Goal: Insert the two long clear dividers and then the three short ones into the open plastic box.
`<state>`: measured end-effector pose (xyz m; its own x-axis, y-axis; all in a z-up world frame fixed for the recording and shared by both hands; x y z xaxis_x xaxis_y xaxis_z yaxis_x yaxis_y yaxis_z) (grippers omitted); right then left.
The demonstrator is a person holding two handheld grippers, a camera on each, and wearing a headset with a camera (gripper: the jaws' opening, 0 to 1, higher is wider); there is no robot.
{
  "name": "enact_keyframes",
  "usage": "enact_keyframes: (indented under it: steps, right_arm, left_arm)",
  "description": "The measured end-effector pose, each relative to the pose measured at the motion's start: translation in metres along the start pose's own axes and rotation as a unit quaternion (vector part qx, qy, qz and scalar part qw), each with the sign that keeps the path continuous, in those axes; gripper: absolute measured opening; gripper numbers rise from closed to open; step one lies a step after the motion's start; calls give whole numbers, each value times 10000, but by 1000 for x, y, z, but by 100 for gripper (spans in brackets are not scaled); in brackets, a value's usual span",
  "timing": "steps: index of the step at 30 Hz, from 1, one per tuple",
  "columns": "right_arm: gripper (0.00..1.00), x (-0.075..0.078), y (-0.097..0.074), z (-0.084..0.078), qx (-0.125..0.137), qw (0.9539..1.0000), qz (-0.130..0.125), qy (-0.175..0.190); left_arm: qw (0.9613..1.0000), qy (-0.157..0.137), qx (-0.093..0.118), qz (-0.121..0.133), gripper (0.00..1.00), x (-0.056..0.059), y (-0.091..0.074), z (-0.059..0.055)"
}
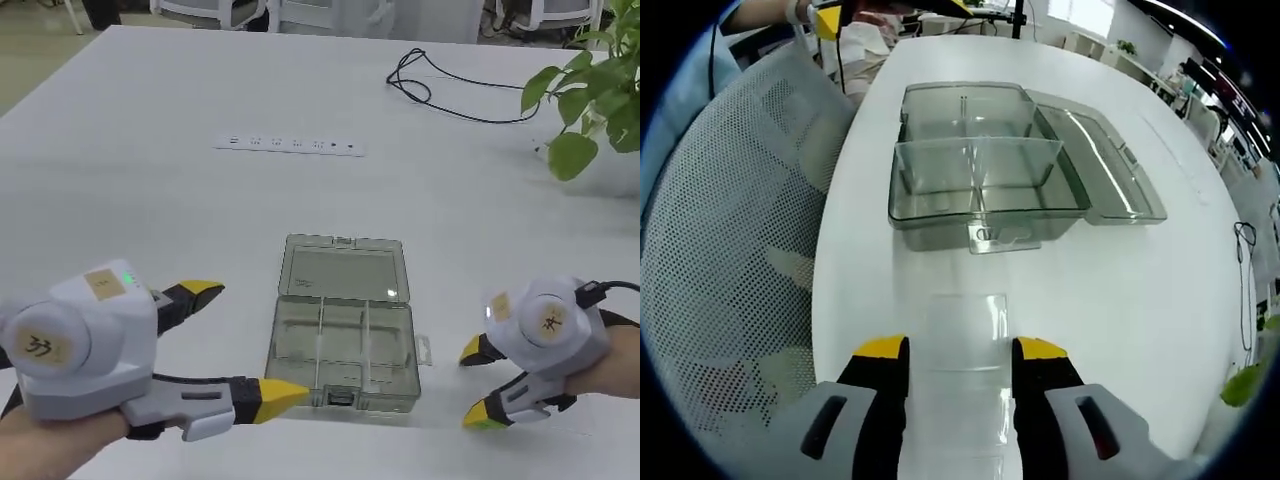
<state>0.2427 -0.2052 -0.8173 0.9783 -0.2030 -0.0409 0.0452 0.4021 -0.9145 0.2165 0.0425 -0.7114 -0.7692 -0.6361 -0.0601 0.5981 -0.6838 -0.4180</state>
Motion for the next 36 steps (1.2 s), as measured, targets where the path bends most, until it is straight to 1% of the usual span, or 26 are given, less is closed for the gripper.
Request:
enact_keyframes:
  steps: [3,6,10,15,24,28,33,35,36]
  right_arm:
    - [40,0,0,0,-20,10000,-1,0]
    - [33,0,0,1,-21,10000,-1,-41]
    - [33,0,1,1,-52,10000,-22,-35]
    - [33,-1,0,2,-65,10000,-63,-4]
    - [32,-4,-1,1,-59,9997,-178,137]
    - [32,-2,-10,5,76,9993,-330,182]
    - [32,-3,-25,14,313,9975,-622,145]
    - [32,-1,-33,20,436,9956,-823,30]
    - [32,-4,-37,24,484,9953,-844,10]
  left_arm:
    - [10000,2,9,-7,89,-1,1,1]
    - [10000,13,28,-16,89,-2,1,3]
    - [10000,38,59,-2,89,-3,1,5]
    - [10000,31,55,24,88,-3,0,6]
    - [10000,-33,87,-12,87,4,-1,4]
    - [10000,-4,77,-38,87,6,0,4]
    - [9999,-6,31,-161,85,11,6,6]
    - [9997,-80,-11,-248,84,14,10,7]
    - [9994,-170,27,-311,83,16,12,9]
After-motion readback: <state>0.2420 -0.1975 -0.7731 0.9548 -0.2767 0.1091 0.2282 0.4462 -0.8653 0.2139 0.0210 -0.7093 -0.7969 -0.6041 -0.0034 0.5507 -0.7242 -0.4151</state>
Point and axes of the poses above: the centre of the closed fingertips' face, and the gripper's own axes: y roughly forward along the fingers, x roughly to its right, z roughly out of its top, the point moved 4 cm from there along -y, roughly backward along the fingers, and after that the axes turned 8 degrees about y, right-handed, at the moved point
